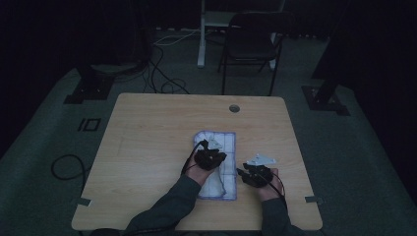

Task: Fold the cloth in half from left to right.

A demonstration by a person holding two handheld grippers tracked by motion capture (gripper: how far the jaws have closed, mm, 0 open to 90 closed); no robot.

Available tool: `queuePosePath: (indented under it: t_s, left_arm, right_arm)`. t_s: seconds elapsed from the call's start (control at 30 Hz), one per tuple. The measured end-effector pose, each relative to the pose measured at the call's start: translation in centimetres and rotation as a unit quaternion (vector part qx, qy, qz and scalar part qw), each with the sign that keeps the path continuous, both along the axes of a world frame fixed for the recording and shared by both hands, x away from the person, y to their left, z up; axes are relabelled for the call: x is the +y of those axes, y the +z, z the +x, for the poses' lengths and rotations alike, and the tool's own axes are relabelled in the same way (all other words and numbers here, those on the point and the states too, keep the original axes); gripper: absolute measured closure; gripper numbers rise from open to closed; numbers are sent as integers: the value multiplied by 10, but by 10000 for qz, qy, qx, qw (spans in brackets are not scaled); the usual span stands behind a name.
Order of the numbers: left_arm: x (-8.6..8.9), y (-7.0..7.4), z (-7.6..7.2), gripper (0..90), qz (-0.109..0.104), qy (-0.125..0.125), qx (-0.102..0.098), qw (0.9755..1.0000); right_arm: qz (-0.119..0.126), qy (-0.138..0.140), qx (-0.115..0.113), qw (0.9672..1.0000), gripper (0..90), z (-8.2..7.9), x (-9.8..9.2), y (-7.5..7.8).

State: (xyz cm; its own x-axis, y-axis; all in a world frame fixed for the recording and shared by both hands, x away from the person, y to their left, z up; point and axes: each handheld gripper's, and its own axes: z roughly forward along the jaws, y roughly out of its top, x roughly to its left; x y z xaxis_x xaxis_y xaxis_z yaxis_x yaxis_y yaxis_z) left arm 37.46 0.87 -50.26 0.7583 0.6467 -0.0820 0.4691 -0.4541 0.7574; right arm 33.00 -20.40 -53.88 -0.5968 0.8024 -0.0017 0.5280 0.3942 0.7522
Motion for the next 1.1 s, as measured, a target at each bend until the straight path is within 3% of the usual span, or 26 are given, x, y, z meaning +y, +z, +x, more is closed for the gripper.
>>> queuePosePath:
  t_s: [0.2, 0.33, 0.67, 0.9, 1.1]
  left_arm:
    - [-5, -5, 0, 858, 25, -48, 48, 10000]
    - [-5, -5, -2, 788, -40, -113, 63, 9999]
    - [9, 9, -17, 712, -279, -138, -152, 9994]
    - [24, 10, -30, 702, -77, -157, -297, 9994]
    - [35, -5, -40, 698, 268, -166, -341, 9989]
  right_arm:
    - [-1, -12, 12, 10000, 620, 0, 0, 0]
    - [5, -12, 6, 10000, 620, 0, -1, 0]
    - [11, -20, -4, 10000, 617, 0, 0, 0]
    - [37, -39, -86, 9999, 617, -2, 1, 3]
    - [126, -28, -287, 9995, 619, -5, 3, 12]
